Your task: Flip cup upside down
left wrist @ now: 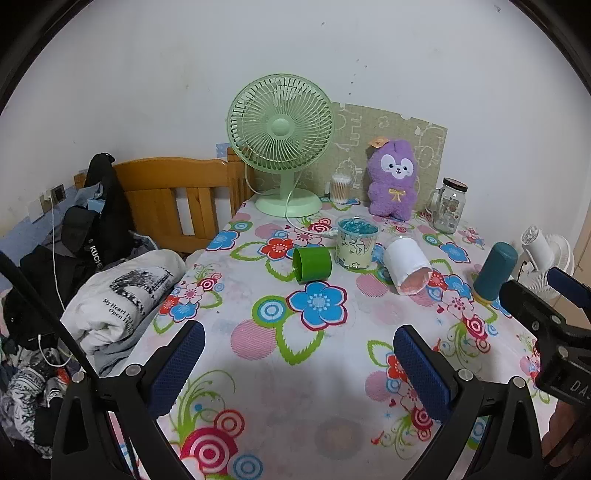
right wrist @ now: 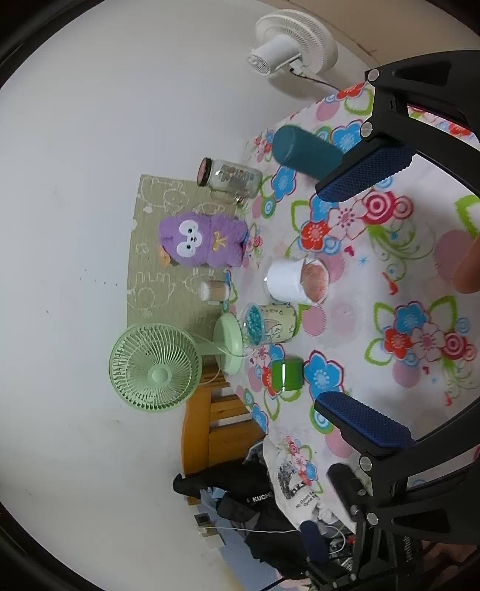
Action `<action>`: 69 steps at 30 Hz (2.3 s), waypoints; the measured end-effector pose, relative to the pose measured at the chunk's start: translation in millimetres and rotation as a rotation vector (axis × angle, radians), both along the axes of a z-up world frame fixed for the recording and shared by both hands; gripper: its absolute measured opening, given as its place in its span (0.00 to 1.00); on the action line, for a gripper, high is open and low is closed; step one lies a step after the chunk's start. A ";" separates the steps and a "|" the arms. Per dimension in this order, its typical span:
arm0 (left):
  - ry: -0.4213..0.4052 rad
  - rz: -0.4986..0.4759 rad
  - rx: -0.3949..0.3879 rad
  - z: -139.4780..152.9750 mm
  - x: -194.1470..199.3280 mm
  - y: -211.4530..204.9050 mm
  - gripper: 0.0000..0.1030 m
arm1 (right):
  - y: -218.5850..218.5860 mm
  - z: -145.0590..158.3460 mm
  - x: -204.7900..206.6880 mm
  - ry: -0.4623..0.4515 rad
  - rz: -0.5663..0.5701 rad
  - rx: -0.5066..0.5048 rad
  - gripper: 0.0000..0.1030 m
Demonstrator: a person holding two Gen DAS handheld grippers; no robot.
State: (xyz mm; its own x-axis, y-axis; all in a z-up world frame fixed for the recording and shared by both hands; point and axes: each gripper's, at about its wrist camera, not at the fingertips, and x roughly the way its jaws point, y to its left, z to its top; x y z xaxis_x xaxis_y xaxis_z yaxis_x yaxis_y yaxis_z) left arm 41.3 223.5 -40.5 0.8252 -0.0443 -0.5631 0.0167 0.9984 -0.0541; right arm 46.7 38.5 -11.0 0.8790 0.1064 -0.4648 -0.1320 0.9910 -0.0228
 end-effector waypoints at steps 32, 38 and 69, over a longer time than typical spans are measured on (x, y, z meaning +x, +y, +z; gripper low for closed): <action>0.151 -0.028 0.045 -54.3 156.4 21.9 1.00 | 55.4 -70.5 198.4 0.175 0.098 -0.073 1.00; 0.171 -0.024 0.056 -62.0 176.2 23.5 1.00 | 62.0 -80.8 221.2 0.157 0.082 -0.125 1.00; 0.169 -0.012 0.056 -68.8 188.5 33.1 1.00 | 72.6 -98.9 271.8 0.194 0.113 -0.147 0.75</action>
